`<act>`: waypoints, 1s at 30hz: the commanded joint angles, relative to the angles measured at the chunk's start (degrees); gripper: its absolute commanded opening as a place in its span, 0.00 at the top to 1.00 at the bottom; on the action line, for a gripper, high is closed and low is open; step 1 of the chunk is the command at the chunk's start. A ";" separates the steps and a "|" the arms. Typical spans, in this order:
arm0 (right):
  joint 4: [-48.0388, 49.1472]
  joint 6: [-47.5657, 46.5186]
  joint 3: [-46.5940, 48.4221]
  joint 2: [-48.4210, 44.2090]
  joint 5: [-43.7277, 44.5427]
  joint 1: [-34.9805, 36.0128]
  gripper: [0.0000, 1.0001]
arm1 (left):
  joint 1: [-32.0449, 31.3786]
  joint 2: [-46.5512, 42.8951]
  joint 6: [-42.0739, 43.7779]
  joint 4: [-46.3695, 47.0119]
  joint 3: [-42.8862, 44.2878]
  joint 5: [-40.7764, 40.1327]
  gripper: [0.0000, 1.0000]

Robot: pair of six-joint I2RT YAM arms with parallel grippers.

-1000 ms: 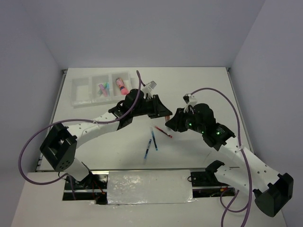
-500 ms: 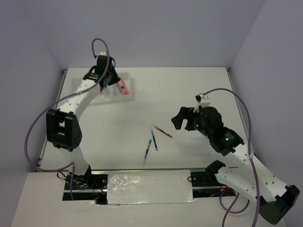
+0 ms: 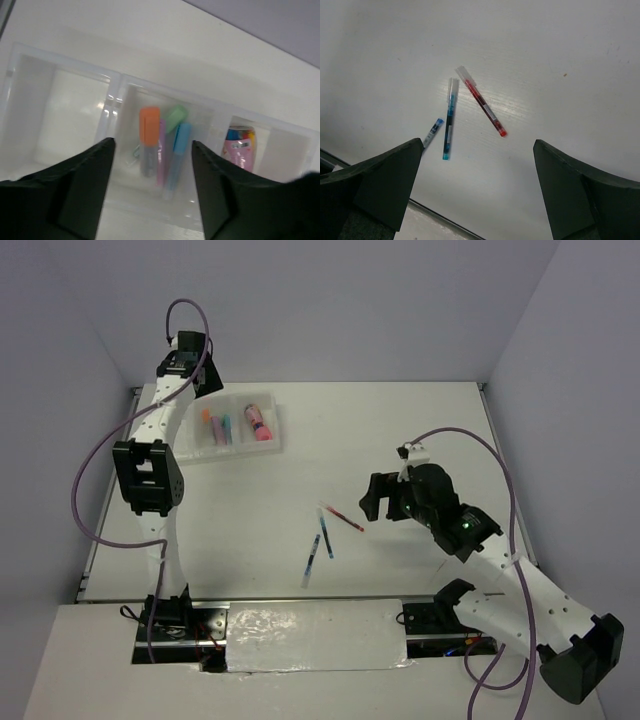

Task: Sort the stationery into containers
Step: Place the stationery in the storage box, then pick up the pen from the center of the board.

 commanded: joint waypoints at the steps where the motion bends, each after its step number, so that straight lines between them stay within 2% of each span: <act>1: 0.75 -1.76 2.17 0.74 -0.52 -0.30 0.00 | 1.08 1.16 1.27 1.48 -0.86 1.74 0.19; 2: 1.10 -1.94 2.17 1.09 -0.26 -0.30 0.00 | 1.08 0.90 1.10 2.00 -1.92 1.75 0.12; 3: 1.27 -2.11 2.25 1.70 0.00 -0.30 0.00 | 1.08 -0.06 0.75 2.71 -3.50 1.92 0.09; 6: 3.12 -3.69 2.34 6.79 -0.34 -0.21 0.00 | 1.08 -2.69 -0.39 2.36 -4.91 2.89 0.04; 8: 3.82 -5.45 2.87 13.88 -0.35 -0.30 0.07 | 0.82 -6.37 -1.27 0.35 -5.44 4.20 0.03; 9: 3.82 -5.98 3.31 16.80 0.44 -0.21 0.13 | 0.55 -8.23 -2.14 -0.27 -7.27 6.91 0.03; 10: 3.30 -6.33 4.01 19.79 1.75 -0.21 0.30 | 0.29 -10.51 -2.33 -0.01 -8.94 8.85 0.01; 12: 2.77 -7.38 5.77 28.20 3.16 -0.30 0.46 | -1.55 -18.38 -3.03 0.69 -15.94 11.41 0.01; 13: 3.29 -7.83 6.21 30.60 2.82 -0.21 0.48 | -2.52 -21.57 -2.94 1.65 -18.78 12.72 0.01; 15: 3.91 -8.79 7.34 36.13 0.46 0.14 0.50 | -5.68 -29.90 -3.20 5.08 -26.75 13.26 0.01; 20: 5.23 -9.41 9.37 40.38 0.44 3.04 0.50 | -8.94 -42.58 -2.68 8.95 -39.35 17.56 0.01; 26: 5.15 -9.50 10.69 40.55 0.97 3.39 0.47 | -9.12 -49.80 -1.63 8.95 -51.65 19.24 0.01; 30: 5.31 -9.94 11.48 41.09 0.36 4.36 0.47 | -9.12 -52.71 -1.36 9.57 -55.89 19.94 0.01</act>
